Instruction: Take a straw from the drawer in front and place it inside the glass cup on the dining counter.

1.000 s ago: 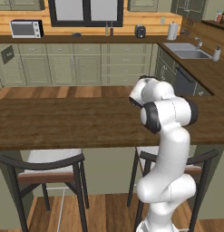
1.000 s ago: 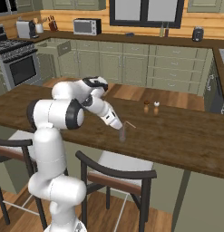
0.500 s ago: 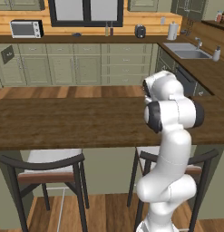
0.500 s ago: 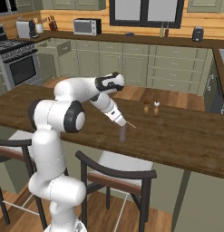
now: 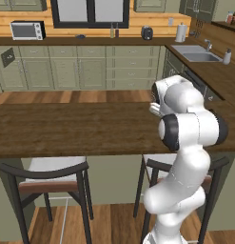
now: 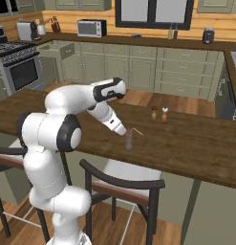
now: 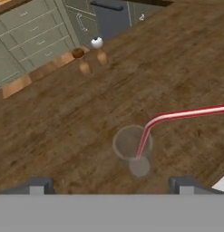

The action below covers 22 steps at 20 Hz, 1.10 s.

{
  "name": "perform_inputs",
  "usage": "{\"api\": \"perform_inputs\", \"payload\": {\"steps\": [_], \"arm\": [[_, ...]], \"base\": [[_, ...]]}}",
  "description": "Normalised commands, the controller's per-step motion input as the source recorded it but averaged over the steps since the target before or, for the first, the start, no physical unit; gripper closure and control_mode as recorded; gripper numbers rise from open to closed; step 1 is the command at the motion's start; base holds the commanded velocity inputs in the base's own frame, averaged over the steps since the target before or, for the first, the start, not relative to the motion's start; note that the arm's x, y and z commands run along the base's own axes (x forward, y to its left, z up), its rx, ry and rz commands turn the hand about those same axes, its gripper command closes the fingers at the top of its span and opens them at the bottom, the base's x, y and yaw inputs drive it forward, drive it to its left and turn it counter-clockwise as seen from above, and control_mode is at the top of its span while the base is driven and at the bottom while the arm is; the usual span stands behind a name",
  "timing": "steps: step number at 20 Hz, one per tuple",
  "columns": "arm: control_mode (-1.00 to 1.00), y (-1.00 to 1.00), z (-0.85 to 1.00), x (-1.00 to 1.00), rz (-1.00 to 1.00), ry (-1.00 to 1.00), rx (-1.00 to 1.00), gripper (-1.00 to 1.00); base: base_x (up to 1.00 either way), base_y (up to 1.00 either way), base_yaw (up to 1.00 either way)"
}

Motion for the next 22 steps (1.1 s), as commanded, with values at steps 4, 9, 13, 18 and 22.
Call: {"api": "perform_inputs", "payload": {"steps": [4, 9, 13, 18, 22], "arm": [[-1.0, 0.72, 0.69, -0.23, 0.0, 0.16, -0.03, -1.0], [-1.0, 0.86, 0.64, -0.35, 0.0, 0.16, -0.03, -1.0], [-1.0, 0.89, 0.82, -0.35, 0.0, 0.14, 0.0, -1.0], [-1.0, 0.83, 0.89, -0.23, 0.0, 0.18, 0.0, -1.0], [-1.0, 0.68, 0.83, -0.32, 0.0, 0.19, 0.0, -1.0]], "base": [[0.0, 0.0, 0.0], [0.0, 0.0, 0.0], [0.0, 0.0, 0.0], [0.0, 0.0, 0.0], [0.0, 0.0, 0.0]]}}
